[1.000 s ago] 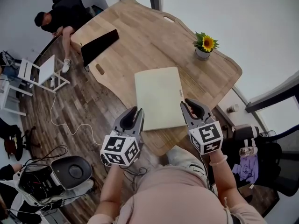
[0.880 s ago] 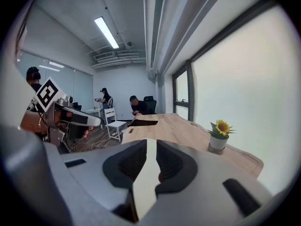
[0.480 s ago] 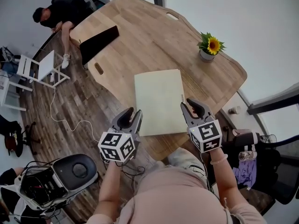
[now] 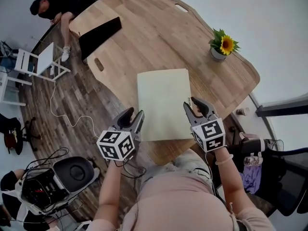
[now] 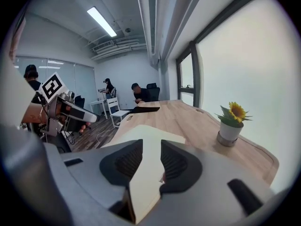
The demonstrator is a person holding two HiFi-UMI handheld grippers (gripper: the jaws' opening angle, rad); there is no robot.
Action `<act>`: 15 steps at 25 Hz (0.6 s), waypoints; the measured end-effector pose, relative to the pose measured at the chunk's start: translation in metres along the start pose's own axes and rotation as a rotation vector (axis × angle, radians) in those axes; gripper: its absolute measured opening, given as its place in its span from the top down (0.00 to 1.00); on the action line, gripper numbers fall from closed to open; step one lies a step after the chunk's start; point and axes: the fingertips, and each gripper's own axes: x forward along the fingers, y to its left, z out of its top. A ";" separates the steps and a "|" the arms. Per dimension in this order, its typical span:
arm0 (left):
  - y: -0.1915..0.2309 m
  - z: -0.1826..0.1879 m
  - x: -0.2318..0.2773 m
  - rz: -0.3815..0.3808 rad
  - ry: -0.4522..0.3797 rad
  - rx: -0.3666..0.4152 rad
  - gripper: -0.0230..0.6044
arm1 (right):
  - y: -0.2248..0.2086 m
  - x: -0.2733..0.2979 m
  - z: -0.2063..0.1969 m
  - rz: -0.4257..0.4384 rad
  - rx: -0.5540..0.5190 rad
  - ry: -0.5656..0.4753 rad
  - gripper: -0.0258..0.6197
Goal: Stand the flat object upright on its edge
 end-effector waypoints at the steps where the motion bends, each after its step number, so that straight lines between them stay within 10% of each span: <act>1: 0.003 -0.002 0.002 0.002 0.008 -0.009 0.71 | -0.001 0.003 -0.003 0.003 0.001 0.009 0.78; 15: 0.039 -0.024 0.039 -0.009 0.102 -0.103 0.67 | -0.019 0.042 -0.041 -0.005 0.077 0.126 0.73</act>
